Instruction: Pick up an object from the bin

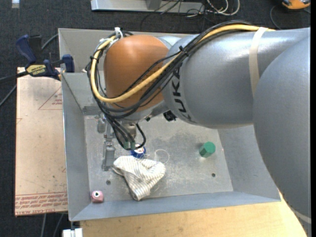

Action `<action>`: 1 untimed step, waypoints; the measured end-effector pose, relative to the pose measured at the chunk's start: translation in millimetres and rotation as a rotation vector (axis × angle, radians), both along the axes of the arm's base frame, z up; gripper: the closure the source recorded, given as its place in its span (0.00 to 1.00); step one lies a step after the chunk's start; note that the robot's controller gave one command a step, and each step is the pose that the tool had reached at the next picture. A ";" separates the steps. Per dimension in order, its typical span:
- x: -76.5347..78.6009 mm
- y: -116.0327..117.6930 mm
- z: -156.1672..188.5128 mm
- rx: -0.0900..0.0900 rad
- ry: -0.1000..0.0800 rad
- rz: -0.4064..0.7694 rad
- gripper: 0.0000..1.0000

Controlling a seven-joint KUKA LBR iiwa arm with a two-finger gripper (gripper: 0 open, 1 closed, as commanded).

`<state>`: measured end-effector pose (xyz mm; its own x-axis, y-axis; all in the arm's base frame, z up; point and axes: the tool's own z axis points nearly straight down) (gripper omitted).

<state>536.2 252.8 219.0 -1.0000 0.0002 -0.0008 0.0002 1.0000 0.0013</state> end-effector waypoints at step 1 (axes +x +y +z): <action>1.7 -29.2 -103.7 0.001 0.002 -0.061 0.00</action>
Offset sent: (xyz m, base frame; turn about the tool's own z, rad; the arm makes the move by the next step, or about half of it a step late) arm -0.0148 -0.0558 -0.1213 -0.0027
